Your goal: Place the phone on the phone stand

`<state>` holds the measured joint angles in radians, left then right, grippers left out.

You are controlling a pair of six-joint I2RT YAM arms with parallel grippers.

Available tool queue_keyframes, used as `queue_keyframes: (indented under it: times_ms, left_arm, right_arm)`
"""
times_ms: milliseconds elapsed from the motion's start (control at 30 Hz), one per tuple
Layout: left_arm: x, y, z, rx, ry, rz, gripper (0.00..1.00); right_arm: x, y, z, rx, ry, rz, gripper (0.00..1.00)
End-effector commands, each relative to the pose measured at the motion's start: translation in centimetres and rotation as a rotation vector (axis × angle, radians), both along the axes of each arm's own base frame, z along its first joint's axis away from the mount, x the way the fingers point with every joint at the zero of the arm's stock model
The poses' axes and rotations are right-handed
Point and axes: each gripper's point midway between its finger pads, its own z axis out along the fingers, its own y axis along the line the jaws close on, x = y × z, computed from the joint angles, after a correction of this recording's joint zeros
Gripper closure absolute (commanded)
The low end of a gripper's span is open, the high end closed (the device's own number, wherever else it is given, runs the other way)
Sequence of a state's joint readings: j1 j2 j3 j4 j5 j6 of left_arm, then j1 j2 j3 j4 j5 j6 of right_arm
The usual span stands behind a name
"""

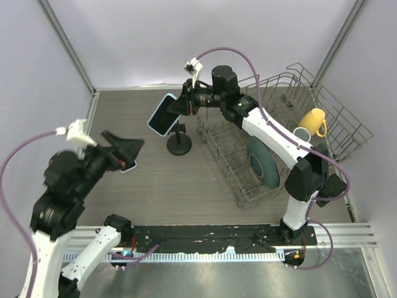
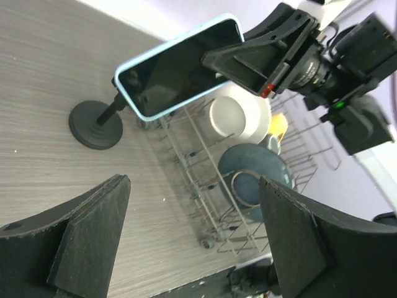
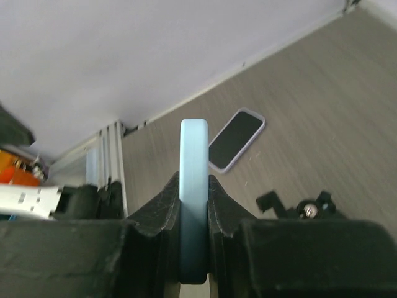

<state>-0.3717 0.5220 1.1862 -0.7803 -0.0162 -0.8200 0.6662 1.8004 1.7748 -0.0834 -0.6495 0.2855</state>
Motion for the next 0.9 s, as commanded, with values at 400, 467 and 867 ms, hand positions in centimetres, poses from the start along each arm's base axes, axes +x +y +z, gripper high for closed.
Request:
queue_keyframes:
  times_ms: [400, 467, 867]
  left_arm:
    - [4.8, -11.5, -5.9, 0.299, 0.094, -0.756, 0.21]
    - [4.3, -11.6, -6.1, 0.292, 0.098, -0.786, 0.21]
    - [1.1, -12.2, -8.9, 0.253, 0.176, -0.957, 0.63]
  right_arm:
    - [-10.2, -4.5, -3.5, -0.014, -0.115, 0.381, 1.0]
    - [-11.3, -4.8, -2.8, 0.031, -0.13, 0.41, 1.0]
    - [-14.7, -4.2, -0.5, 0.105, -0.162, 0.497, 1.0]
